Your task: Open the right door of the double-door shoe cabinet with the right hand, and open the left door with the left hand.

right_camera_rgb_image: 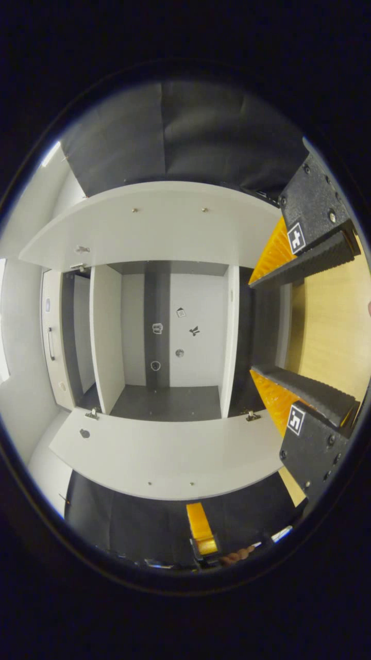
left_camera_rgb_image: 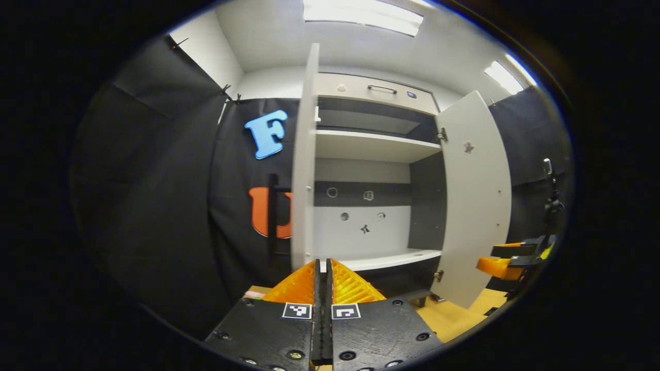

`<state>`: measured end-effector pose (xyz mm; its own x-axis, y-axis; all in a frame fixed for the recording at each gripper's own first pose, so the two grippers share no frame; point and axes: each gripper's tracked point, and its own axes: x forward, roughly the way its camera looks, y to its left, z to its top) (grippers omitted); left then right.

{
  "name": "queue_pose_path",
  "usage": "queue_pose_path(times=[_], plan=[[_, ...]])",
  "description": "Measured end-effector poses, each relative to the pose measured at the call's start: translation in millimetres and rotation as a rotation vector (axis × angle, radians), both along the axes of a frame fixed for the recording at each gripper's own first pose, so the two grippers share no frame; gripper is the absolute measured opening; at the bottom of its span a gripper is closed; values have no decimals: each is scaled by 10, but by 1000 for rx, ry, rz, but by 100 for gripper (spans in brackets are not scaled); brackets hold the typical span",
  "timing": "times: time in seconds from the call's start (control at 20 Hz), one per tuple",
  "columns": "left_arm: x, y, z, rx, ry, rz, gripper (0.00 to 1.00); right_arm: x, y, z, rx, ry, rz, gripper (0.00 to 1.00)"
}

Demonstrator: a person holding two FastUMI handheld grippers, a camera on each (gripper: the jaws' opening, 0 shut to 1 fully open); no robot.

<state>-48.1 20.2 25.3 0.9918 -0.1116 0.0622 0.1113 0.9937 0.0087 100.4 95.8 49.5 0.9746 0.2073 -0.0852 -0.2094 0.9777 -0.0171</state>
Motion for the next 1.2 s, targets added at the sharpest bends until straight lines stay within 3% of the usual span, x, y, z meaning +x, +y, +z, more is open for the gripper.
queue_pose_path(times=[0.25,0.5,0.6,0.65,0.7,0.8,1.2], plan=[[235,-650,-407,-10,32,-44,1,-69,-78,20,-9,-21,-21,91],[316,-836,-600,-45,75,-59,2,-145,-217,1,-2,-43,-61,91],[333,-900,-577,-48,54,-77,20,-157,-250,-26,4,-37,-70,91],[312,-918,-578,-44,52,-80,53,-150,-259,-26,8,-35,-73,91],[329,-917,-590,-35,56,-73,61,-142,-261,-29,12,-35,-75,91],[349,-881,-618,-18,70,-44,92,-125,-256,-32,15,-37,-73,91],[384,-742,-602,-37,75,9,92,-86,-211,-71,10,-46,-66,91]])
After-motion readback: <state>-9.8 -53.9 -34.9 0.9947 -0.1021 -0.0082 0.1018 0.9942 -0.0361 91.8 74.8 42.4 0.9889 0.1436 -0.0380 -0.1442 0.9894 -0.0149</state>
